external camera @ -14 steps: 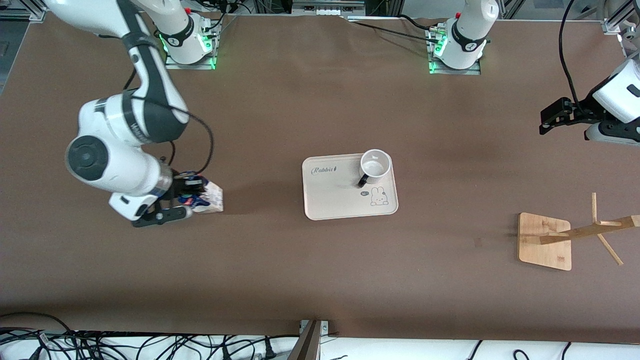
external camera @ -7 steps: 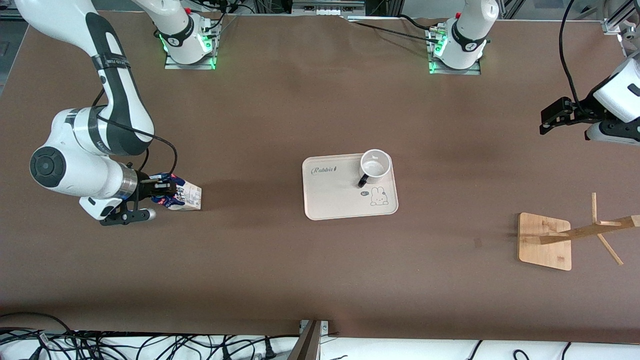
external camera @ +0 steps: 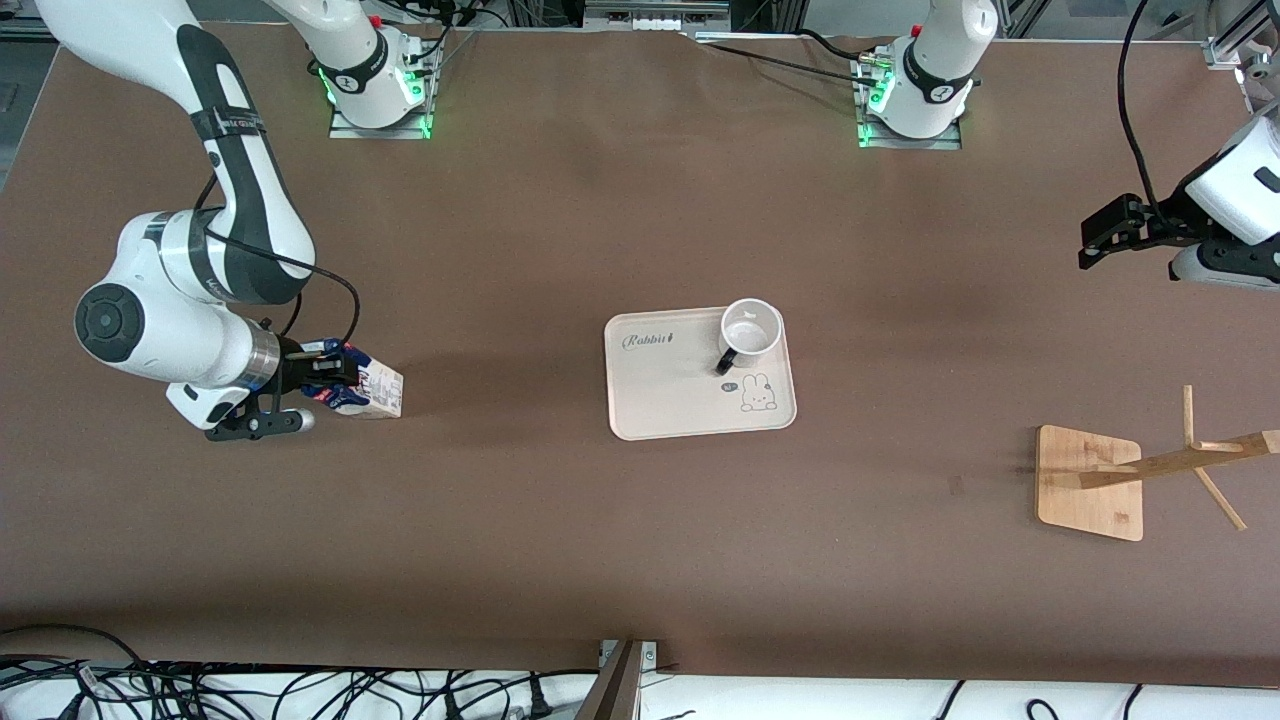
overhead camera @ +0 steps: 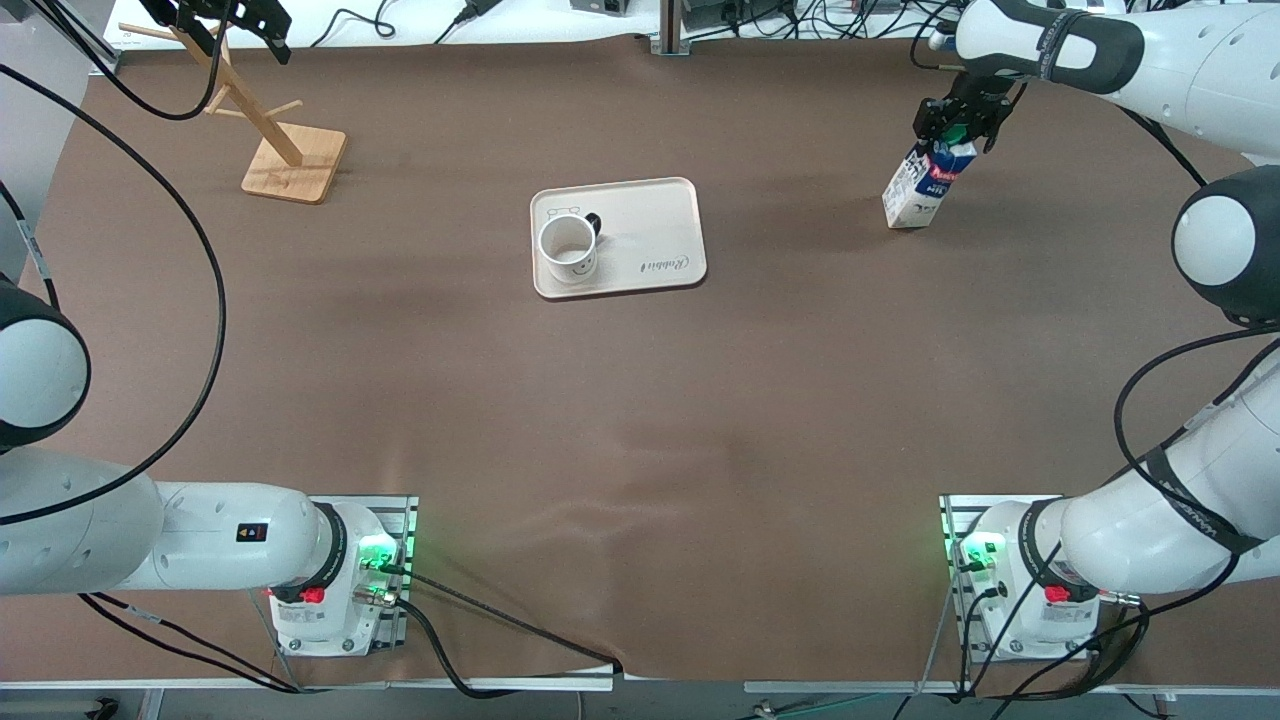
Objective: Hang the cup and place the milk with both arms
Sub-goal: 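Open the right gripper and retract while the left gripper reaches the mug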
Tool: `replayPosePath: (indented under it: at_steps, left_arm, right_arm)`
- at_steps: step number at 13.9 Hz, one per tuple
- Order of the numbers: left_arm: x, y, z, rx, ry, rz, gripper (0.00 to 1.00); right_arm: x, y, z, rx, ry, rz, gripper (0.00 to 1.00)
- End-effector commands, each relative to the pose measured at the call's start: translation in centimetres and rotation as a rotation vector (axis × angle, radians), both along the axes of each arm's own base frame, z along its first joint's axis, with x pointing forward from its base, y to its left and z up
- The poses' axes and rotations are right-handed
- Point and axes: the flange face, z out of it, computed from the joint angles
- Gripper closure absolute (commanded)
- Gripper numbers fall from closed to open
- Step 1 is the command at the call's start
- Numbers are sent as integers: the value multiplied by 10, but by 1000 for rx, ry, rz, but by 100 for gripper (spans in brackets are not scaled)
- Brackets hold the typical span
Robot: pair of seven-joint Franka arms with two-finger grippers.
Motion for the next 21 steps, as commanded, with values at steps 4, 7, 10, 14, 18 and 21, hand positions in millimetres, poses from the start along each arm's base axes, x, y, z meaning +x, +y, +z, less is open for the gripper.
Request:
replayPosePath:
  at_steps: [4, 7, 10, 14, 18, 21]
  left_arm:
    - [6, -1, 2, 5, 12, 0, 0]
    - [6, -8, -1, 4, 29, -16, 0]
    - [17, -12, -32, 2, 101, -22, 0]
    - [29, -54, -67, -35, 166, -192, 0]
    - [30, -162, -133, -22, 258, -415, 0]
    - [27, -241, -171, 3, 210, -511, 0]
  right_arm:
    - [10, -11, 50, 11, -58, -3, 0]
    - [19, -7, 109, 13, -30, 6, 0]
    - [7, -19, 175, 13, -65, -3, 0]
    - [-22, -34, 233, 18, -75, -13, 0]
    - [-43, -42, 266, -22, -82, -4, 0]
    - [-48, -50, 275, -27, -89, -13, 0]
